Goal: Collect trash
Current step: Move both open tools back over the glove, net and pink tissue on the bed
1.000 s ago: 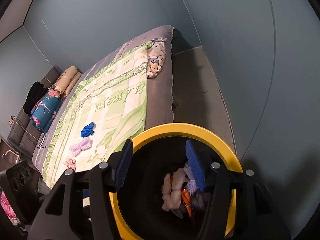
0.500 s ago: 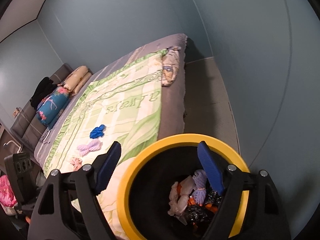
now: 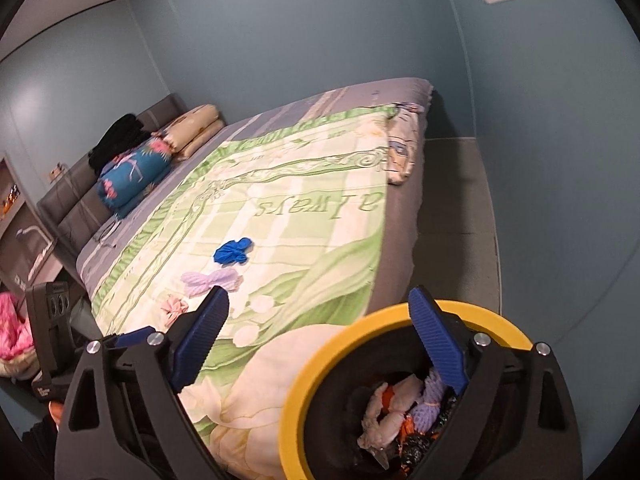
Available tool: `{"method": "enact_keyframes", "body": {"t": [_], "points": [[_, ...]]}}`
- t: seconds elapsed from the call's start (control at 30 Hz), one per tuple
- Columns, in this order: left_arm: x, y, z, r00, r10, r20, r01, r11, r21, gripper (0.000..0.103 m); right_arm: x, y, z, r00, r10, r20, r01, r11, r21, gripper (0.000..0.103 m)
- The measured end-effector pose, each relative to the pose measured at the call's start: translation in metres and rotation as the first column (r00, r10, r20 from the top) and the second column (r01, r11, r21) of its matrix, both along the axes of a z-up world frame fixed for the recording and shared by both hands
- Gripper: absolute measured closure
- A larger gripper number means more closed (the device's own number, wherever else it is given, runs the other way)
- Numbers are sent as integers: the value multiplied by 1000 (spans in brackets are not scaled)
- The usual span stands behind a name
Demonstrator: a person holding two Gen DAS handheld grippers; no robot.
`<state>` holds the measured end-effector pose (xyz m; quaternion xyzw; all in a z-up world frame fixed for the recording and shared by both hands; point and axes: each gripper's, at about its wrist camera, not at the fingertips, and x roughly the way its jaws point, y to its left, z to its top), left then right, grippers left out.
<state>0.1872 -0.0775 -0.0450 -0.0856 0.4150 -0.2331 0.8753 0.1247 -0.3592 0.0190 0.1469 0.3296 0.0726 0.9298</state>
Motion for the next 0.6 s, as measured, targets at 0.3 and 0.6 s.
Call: {"method": "enact_keyframes", "body": {"t": [0.3,0.6], "points": [[13,58,-4,992,125,-4,-125,992,14,14,28,49,4,994,110,-6,-110,992,-64,14],[32,110,-29,972,229,-49,-226,972,57,14,75,101,-5,977,209,-40,-212,963,-166,12]]}}
